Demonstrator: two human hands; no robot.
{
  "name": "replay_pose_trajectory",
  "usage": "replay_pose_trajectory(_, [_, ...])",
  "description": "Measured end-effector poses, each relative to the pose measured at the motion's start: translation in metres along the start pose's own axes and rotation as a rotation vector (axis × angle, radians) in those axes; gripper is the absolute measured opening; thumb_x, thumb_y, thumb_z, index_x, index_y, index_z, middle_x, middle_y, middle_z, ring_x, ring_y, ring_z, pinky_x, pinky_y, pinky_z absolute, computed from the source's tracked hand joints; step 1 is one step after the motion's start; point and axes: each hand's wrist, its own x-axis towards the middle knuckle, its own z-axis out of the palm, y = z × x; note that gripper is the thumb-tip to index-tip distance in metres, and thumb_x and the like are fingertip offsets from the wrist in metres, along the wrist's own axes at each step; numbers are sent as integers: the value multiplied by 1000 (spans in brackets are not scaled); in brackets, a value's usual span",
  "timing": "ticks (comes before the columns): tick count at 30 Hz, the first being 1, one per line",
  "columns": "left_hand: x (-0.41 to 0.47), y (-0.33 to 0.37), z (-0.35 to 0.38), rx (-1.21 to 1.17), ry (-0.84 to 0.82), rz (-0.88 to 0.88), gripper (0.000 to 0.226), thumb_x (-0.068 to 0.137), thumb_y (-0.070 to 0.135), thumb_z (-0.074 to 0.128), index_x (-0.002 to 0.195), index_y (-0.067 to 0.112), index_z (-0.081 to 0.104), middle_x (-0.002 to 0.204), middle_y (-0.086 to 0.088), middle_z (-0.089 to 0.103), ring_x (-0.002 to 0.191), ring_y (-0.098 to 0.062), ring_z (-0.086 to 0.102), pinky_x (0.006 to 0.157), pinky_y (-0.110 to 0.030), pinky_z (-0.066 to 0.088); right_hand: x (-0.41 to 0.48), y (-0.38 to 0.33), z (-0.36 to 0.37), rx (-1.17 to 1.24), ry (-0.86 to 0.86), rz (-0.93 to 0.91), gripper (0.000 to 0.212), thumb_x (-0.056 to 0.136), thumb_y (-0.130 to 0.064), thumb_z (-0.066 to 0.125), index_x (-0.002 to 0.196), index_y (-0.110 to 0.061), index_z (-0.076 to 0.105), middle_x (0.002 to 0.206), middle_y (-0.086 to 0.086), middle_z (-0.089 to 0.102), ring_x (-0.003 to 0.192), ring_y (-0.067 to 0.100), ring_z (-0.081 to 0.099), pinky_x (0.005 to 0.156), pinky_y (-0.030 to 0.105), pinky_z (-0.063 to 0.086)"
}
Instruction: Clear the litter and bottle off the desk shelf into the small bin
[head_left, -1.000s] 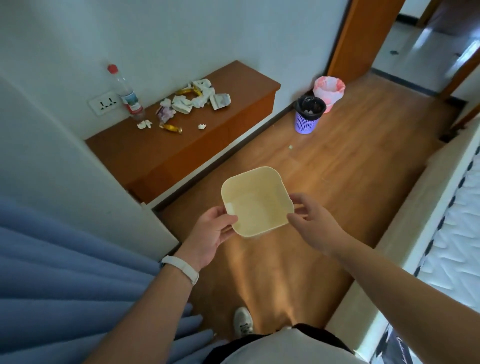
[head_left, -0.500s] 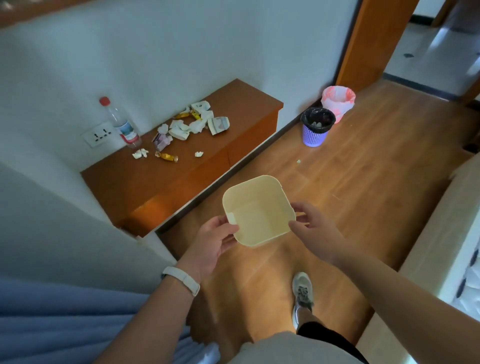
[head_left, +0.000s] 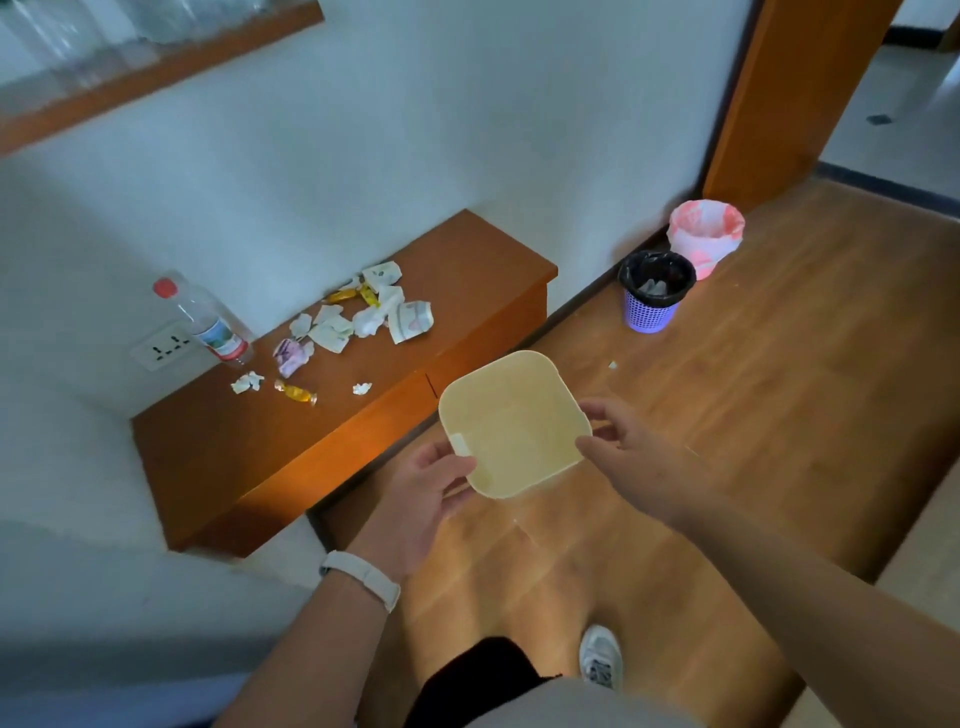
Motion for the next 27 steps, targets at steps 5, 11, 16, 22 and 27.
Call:
replay_pose_trajectory(5, [25,17,-5,-28,46,5,18,97,3,58,113,7,66,100,-6,82,97,-23,73,101,-43,54,40,-6,2,41,-27,-15,32,90,-7,60,119,-22,63,112,-14,63,98,14,63,82,23,53])
replay_pose_trajectory(11, [71,30,-33,-120,111,-31,21,97,1,58,114,7,66,104,-8,78,99,-26,68,101,-43,52,109,-14,25,-13,-110,-14,31,90,-6,60,114,-25,64,109,-9,69,91,8,65,81,25,52])
replay_pose_trajectory(16, [120,51,-63,-237,117,-53,20,95,0,59,113,5,65,98,-8,79,91,-24,69,93,-41,54,170,-38,46,-68,-143,10,31,91,-8,59,111,-32,62,107,-13,67,84,-2,61,77,18,49])
replay_pose_trajectory(22, [180,97,-101,-322,99,-16,16,96,1,59,111,6,62,81,-1,80,71,-13,73,84,-39,56,252,-82,71,-133,-167,-8,28,94,-14,58,115,-31,62,105,-12,67,82,-5,60,74,13,47])
replay_pose_trajectory(27, [210,127,-139,-390,74,-20,16,96,0,59,111,7,62,83,-5,80,71,-15,76,71,-36,62,301,-104,101,-139,-191,5,26,95,-21,57,113,-39,60,105,-17,68,92,4,64,85,29,52])
